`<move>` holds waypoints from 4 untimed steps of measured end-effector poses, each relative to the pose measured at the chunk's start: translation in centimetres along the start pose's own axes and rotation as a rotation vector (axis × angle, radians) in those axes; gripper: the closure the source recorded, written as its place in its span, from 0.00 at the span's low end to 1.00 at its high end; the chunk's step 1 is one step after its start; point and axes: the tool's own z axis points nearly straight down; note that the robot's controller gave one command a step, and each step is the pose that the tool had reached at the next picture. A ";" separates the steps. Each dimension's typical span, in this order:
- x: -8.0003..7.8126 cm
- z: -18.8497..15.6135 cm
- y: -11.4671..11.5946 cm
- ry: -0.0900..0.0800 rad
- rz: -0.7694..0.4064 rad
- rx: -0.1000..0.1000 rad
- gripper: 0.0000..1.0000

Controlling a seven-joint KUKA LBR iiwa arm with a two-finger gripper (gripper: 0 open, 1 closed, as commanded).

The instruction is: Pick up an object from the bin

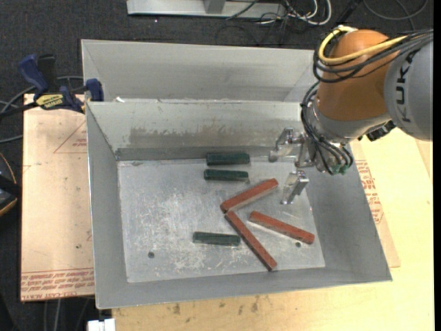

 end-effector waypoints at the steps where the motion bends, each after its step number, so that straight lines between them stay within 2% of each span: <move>1: -1.0 1.6 1.3 -0.026 -0.154 0.005 0.00; 2: -1.3 8.5 0.8 -0.018 -0.385 0.005 0.00; 3: -1.5 10.4 0.6 -0.012 -0.450 0.004 0.00; 4: -3.8 6.2 -5.1 -0.013 -0.571 0.003 0.00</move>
Offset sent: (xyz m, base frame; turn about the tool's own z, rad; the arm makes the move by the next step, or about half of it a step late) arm 0.0137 0.0037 -0.1264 -0.4730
